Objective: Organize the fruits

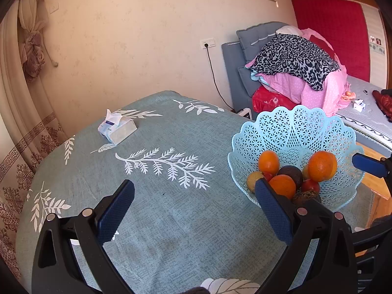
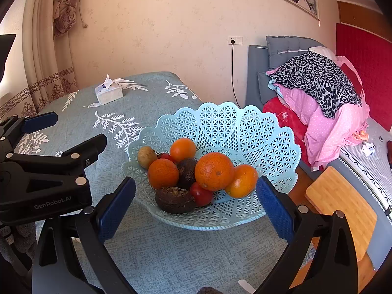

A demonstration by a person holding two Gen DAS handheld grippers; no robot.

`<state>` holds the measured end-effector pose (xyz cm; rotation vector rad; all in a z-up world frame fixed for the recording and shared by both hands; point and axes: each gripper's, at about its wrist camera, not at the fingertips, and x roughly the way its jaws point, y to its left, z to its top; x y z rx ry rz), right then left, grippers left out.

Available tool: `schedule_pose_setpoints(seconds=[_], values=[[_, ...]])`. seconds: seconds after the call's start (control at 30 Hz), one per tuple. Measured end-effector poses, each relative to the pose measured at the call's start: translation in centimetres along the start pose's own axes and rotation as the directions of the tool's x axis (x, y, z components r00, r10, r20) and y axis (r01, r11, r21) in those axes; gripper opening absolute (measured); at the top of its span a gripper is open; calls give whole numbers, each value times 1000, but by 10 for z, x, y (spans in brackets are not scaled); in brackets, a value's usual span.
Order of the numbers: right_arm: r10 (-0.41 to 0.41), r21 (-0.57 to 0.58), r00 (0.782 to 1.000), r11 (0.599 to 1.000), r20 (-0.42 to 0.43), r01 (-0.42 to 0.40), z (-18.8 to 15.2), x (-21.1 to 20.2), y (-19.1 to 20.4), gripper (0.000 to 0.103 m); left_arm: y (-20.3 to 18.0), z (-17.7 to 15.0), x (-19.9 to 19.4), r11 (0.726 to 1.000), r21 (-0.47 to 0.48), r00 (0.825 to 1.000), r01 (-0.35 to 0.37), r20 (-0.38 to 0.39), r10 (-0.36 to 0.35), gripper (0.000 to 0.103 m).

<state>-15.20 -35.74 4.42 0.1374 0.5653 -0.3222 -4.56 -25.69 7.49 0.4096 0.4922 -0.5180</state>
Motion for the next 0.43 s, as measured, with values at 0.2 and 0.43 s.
schedule_pose_setpoints(seconds=[0.2, 0.43], values=[[1, 1, 1000, 1000, 0, -1, 0, 0, 0, 100, 1, 1, 2, 1000, 0, 1000, 1, -8, -1, 98], [1, 3, 1000, 1000, 1, -1, 0, 0, 0, 100, 3, -1, 1, 1000, -9, 1000, -3, -19, 2, 98]])
